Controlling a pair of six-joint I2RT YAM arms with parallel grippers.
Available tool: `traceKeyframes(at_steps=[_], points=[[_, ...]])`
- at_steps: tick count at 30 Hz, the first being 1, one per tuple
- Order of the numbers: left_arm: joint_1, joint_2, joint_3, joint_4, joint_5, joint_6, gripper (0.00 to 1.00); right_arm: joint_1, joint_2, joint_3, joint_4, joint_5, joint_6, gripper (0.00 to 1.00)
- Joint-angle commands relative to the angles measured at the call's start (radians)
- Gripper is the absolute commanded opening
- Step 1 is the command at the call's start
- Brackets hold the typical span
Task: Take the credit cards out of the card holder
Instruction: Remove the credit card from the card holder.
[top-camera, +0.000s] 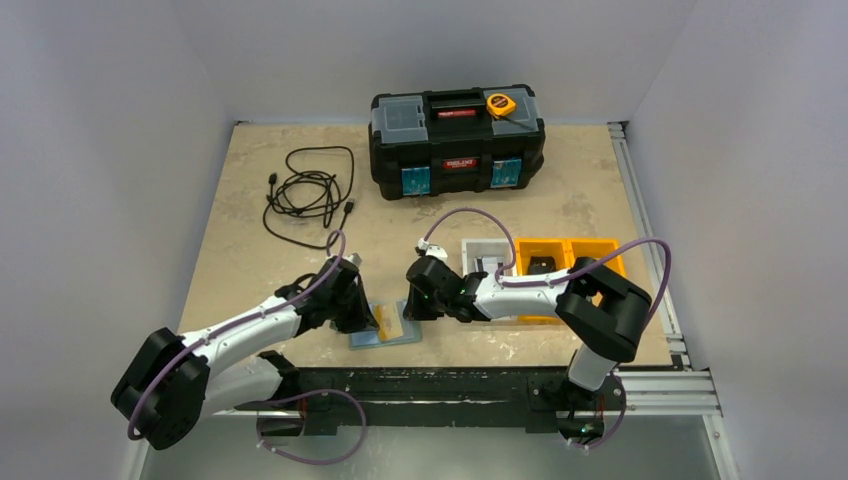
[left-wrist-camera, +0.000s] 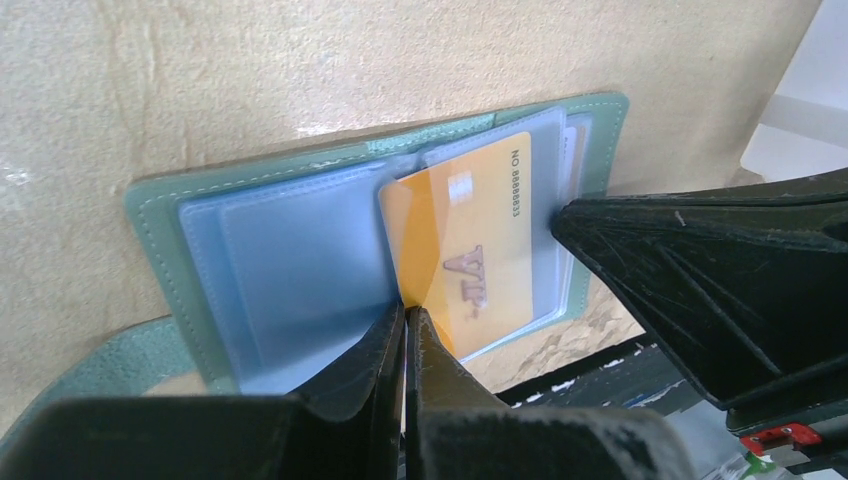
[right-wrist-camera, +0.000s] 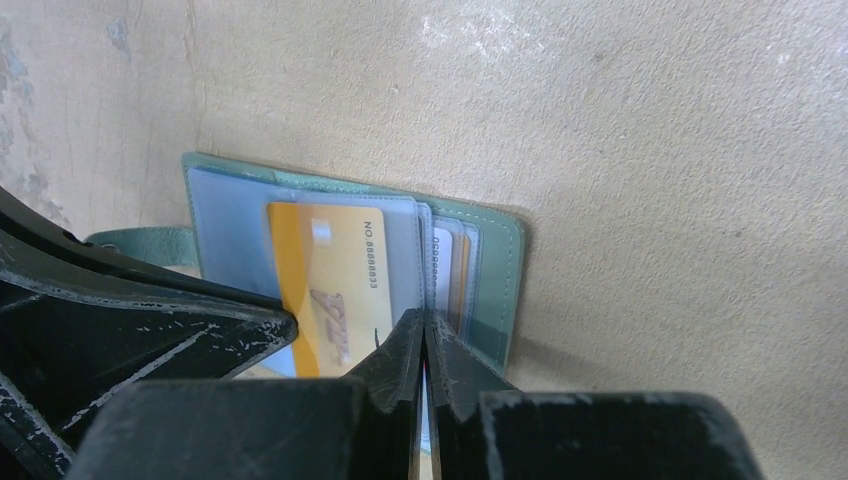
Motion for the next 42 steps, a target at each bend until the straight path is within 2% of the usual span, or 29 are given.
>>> traceKeyframes(at_steps=[1,17,19,23,31,42], points=[[0.007,-0.017,0.034,-0.085,-0.056,0.048,0.00,-0.009,0.082,-0.079,-0.194,0.048,-0.026,0.00],[0.018,-0.141,0.069,-0.203,-0.088,0.063,0.00,-0.011,0.058,-0.071,-0.182,0.041,-0.036,0.00],[0.018,-0.153,0.060,-0.170,-0.057,0.063,0.00,-0.011,0.062,-0.062,-0.180,0.036,-0.042,0.00],[0.021,-0.119,0.034,-0.087,0.009,0.043,0.11,-0.011,0.071,-0.048,-0.182,0.032,-0.048,0.00],[0.023,-0.021,-0.012,0.029,0.053,0.017,0.24,-0.011,0.068,-0.043,-0.184,0.032,-0.056,0.00],[0.032,0.019,-0.052,0.135,0.099,-0.034,0.23,-0.011,0.074,-0.042,-0.181,0.026,-0.060,0.00]])
